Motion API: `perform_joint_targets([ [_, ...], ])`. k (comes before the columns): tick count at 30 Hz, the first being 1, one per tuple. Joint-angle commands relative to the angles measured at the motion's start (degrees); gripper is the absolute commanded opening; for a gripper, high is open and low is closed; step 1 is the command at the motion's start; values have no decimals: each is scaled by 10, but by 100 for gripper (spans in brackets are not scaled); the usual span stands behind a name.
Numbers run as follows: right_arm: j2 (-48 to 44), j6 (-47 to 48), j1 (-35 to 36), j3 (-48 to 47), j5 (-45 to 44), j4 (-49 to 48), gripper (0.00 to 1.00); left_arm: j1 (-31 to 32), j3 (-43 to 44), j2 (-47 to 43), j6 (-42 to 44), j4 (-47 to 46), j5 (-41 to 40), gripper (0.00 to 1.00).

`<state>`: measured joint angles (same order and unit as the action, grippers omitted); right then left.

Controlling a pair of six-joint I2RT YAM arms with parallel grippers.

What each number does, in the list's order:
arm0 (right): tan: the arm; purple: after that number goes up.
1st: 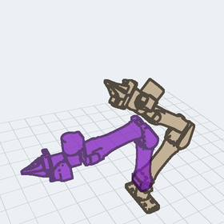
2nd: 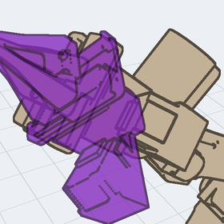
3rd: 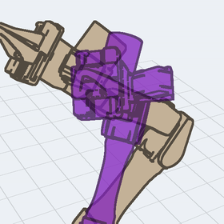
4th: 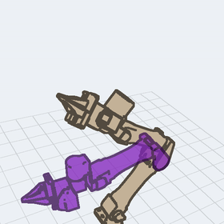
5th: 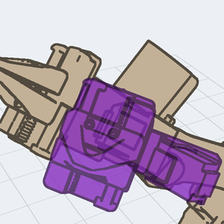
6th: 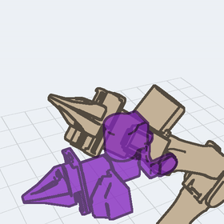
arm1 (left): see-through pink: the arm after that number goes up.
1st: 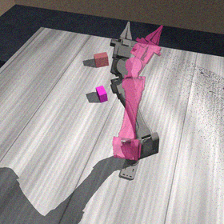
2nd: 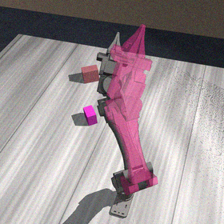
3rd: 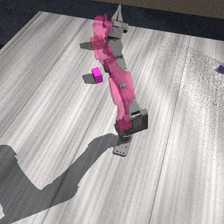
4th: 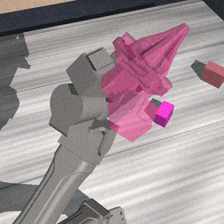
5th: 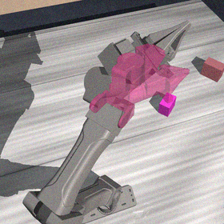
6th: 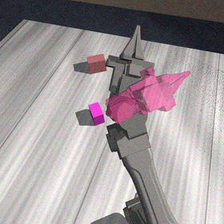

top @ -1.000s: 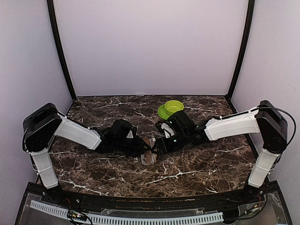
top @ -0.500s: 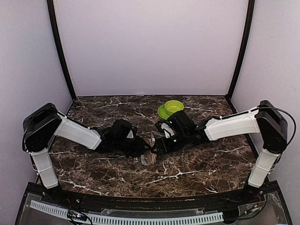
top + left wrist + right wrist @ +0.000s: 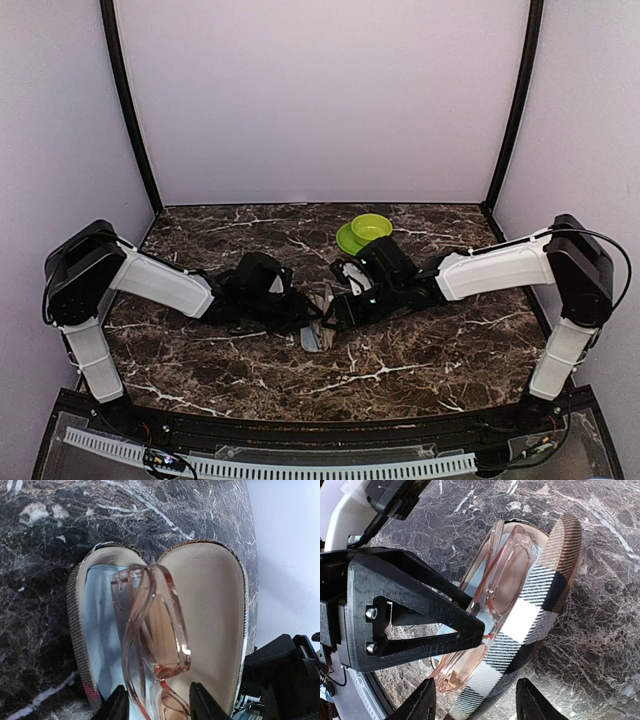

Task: Organize the sunglasses
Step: Place the sunglasses in the sunglasses case.

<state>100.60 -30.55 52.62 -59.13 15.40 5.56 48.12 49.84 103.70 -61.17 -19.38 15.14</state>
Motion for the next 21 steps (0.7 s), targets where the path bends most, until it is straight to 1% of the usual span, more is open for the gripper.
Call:
perform_joint_targets([
  [1,3,-2,6,-14,0,-15,55,-3,6,-31,14,18,-8,41],
  [8,3,-3,7,-14,0,-15,55,-3,7,-17,12,18,1,40],
  [21,7,-3,7,-16,1,-15,55,-1,20,-36,39,53,-13,50],
])
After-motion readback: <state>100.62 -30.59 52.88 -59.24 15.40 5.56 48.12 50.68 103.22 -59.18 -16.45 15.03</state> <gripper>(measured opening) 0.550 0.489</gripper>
